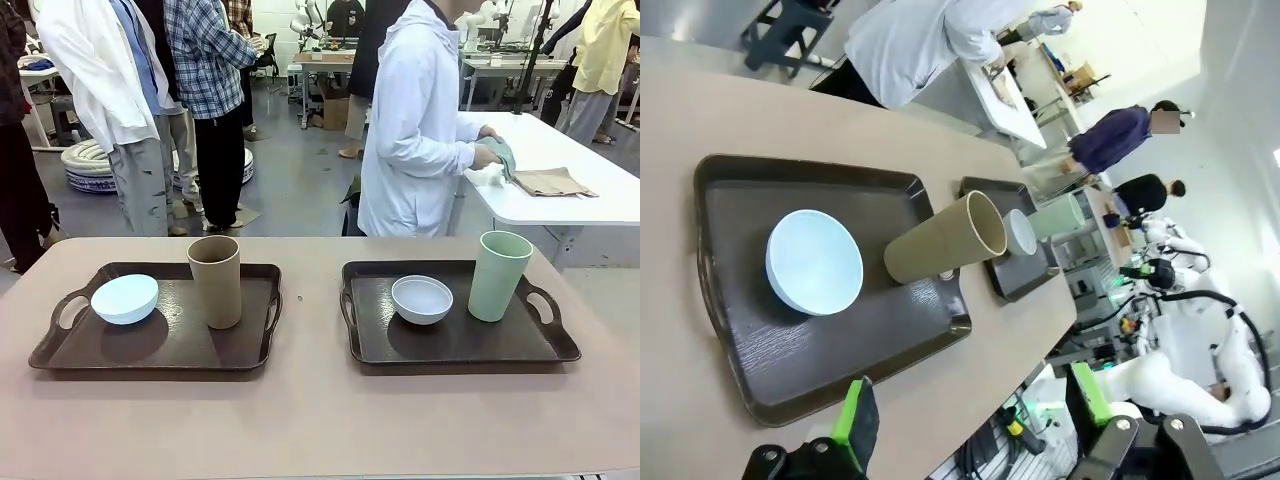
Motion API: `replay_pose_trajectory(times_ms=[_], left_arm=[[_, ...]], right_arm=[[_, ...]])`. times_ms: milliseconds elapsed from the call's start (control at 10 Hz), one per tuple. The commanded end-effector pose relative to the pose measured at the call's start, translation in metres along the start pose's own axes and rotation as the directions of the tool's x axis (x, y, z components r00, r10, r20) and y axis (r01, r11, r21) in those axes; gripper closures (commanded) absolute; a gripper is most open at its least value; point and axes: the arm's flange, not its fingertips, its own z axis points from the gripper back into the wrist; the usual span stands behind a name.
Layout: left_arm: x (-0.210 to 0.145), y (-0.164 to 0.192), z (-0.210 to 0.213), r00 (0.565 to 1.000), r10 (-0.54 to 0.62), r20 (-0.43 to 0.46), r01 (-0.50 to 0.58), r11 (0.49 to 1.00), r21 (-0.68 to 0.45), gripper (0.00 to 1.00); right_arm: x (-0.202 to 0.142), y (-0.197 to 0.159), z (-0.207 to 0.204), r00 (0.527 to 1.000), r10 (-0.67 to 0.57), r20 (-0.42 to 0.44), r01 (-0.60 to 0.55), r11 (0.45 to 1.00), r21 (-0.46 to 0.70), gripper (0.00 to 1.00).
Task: Set up a tray with a mat and arrange the tableware.
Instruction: Pick up the Picnic Bowl and Reusable plastic cup from the Handle tray in front of the human's position and hold them in the air.
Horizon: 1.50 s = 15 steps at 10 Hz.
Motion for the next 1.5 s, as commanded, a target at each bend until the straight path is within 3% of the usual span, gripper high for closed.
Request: replay_pose_trajectory(times_ms=[0, 300, 700, 800, 1400], left_arm=[[-0.003, -0.02, -0.013, 0.997, -0.065, -0.033, 0.066, 0.997, 0.039, 0.0], [-0.001, -0.038, -0.019, 0.988, -0.1, -0.12, 0.115, 0.985, 0.128, 0.0], [-0.005, -0.028, -0.008, 0.982, -0.088, -0.168, 0.12, 0.973, 0.195, 0.0], [0.0, -0.033, -0.016, 0.983, -0.103, -0.15, 0.125, 0.981, 0.146, 0.0], [0.0, -0.033, -0.016, 0.983, -0.103, -0.15, 0.125, 0.981, 0.146, 0.0]], right_arm=[[-0.012, 0.001, -0.012, 0.999, 0.028, 0.016, -0.029, 0.999, 0.04, 0.0], [-0.009, 0.004, -0.01, 0.998, 0.053, 0.017, -0.053, 0.998, 0.034, 0.0], [0.001, 0.007, -0.004, 0.999, 0.042, 0.003, -0.042, 0.999, 0.009, 0.0], [0.001, 0.007, -0.004, 0.999, 0.042, 0.003, -0.042, 0.999, 0.009, 0.0], [0.001, 0.007, -0.004, 0.999, 0.042, 0.003, -0.042, 0.999, 0.009, 0.0]])
